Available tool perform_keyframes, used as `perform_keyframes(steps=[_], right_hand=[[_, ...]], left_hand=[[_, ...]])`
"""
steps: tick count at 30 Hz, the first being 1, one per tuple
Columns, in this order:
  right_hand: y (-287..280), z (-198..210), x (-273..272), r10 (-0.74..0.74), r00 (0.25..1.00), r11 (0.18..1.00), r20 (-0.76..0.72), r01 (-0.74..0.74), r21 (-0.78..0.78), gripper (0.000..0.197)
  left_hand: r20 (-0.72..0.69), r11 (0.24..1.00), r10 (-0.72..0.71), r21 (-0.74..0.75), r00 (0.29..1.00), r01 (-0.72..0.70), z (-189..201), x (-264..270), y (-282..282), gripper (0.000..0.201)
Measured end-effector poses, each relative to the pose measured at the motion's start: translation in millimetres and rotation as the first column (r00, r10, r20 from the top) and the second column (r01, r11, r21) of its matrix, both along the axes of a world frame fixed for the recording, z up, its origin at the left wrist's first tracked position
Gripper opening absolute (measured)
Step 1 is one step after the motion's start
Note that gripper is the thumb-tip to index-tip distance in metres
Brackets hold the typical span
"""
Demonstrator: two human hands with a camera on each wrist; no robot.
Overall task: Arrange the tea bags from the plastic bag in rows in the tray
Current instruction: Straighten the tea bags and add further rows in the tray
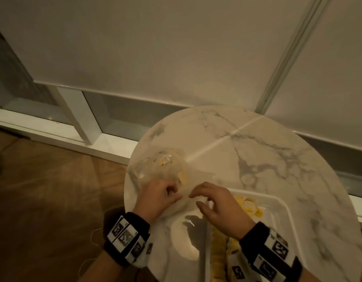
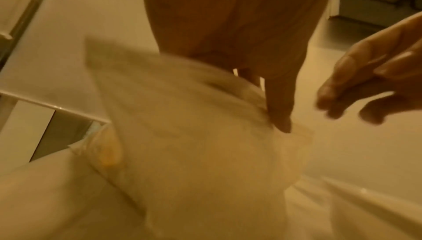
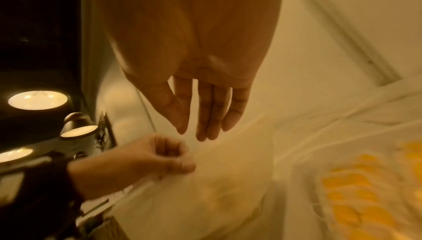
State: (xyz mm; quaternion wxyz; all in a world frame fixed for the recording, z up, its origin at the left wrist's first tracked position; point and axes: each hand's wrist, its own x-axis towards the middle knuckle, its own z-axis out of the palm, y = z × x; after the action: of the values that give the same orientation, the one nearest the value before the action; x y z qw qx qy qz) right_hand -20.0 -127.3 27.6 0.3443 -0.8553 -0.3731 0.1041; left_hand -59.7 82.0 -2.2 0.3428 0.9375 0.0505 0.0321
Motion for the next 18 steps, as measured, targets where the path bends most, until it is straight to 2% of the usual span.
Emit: perform_keyframes(steps=[4, 8, 10, 12, 14, 16, 18], right_hand=[[24, -10, 3, 0.090, 0.996, 0.978, 0.024, -0.084, -0.193, 0.037], [31, -3, 3, 0.106, 0.994, 0.931, 0.002, -0.099, -0.351, 0.027], [41, 4, 7, 0.108, 0.994, 0.927, 0.026, -0.092, -0.364, 0.023], [60, 11, 15, 0.088, 0.995, 0.957, 0.051, -0.071, -0.281, 0.020], [83, 10, 24, 0.074, 0.994, 0.981, 0.079, -0.058, -0.186, 0.029], [105, 0, 36, 0.040, 0.997, 0.957, 0.071, -0.017, -0.288, 0.051], [121, -10, 48, 0.000, 0.998, 0.890, 0.059, 0.027, -0.456, 0.058]], left_hand=[[0.027, 0.970, 0.012, -0.241, 1.000, -0.005, 10, 10, 11, 0.031], [0.157, 0.943, 0.124, -0.325, 0.980, -0.067, 23, 16, 18, 0.025], [0.201, 0.923, 0.150, -0.378, 0.968, -0.065, 32, 20, 19, 0.024], [0.225, 0.925, 0.145, -0.377, 0.964, -0.051, 43, 24, 17, 0.023], [0.240, 0.940, 0.123, -0.340, 0.963, -0.035, 53, 29, 16, 0.021], [0.250, 0.948, 0.113, -0.317, 0.962, -0.029, 59, 32, 15, 0.019], [0.237, 0.950, 0.112, -0.311, 0.965, -0.034, 61, 34, 15, 0.018]])
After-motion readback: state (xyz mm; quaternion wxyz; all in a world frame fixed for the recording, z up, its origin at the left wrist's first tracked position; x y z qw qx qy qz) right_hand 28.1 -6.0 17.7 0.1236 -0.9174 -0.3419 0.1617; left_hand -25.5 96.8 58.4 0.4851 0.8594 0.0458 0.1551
